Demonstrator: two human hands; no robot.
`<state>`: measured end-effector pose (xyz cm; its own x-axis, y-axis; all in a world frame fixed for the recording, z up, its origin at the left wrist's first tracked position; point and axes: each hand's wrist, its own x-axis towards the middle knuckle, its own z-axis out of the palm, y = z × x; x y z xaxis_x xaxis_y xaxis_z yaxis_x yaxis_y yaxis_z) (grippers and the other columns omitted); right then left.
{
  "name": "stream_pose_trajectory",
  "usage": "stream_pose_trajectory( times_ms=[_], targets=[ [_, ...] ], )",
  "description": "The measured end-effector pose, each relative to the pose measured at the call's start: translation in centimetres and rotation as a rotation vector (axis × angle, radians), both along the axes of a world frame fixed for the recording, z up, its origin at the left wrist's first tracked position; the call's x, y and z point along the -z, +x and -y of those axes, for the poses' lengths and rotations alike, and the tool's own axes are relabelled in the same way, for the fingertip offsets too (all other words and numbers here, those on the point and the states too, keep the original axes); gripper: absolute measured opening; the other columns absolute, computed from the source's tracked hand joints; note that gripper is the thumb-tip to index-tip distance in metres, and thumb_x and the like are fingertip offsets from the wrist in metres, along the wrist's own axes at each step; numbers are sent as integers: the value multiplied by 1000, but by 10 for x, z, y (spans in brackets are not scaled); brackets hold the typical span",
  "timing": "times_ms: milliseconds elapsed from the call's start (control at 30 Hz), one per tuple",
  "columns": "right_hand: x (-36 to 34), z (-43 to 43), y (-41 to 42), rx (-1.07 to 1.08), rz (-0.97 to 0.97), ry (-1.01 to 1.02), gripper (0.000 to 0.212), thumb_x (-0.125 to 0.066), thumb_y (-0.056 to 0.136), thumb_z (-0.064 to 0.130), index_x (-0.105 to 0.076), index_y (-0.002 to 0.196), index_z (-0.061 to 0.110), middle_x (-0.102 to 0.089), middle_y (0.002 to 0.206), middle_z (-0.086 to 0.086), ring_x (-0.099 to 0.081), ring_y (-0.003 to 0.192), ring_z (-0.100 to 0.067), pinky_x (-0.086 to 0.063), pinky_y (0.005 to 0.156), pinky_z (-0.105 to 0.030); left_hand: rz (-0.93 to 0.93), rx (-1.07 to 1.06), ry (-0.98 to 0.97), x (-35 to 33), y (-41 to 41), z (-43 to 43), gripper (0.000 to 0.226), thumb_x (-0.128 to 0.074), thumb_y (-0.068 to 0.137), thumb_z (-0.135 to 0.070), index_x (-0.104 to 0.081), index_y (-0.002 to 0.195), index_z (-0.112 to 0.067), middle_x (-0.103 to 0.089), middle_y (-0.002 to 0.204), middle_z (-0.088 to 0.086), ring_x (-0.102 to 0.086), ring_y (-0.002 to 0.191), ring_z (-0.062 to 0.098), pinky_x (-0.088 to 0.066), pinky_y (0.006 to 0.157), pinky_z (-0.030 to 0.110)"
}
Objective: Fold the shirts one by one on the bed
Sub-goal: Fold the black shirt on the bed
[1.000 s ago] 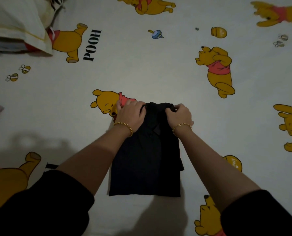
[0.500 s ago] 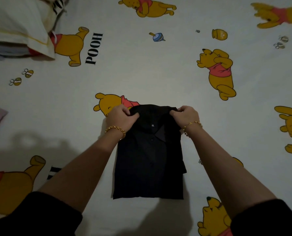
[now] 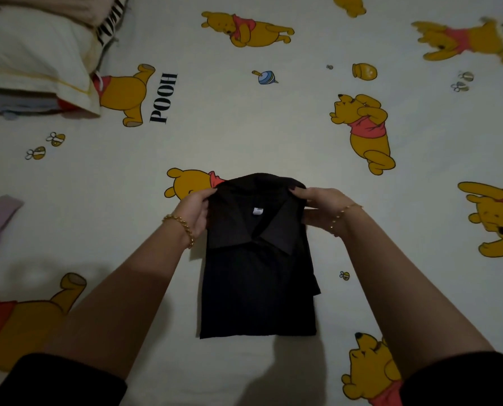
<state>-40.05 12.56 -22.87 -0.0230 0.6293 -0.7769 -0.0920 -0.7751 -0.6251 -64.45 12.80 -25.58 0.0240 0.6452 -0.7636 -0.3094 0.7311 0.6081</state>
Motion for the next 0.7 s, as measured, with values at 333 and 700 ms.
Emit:
stream_pose_trajectory(
  times_ms=[333,700],
  targets=[
    [31,20,-1,230,-183,-121,14,-63,88,17,-61,99,10,-57,76,-1,-59,79,-16,-51,78,-28,8,-80,-85,21,-3,22,34,-47,98,-12,-50,130,-3,-57,126,13,-56,116,27,-47,94,37],
    [52,134,-15,-89,841,340,21,-62,88,34,-64,87,13,-63,83,0,-59,79,-17,-44,70,-27,-961,162,99,26,7,99,21,-53,92,-32,-59,104,-16,-63,104,2,-57,95,23,-41,82,30]
  ],
)
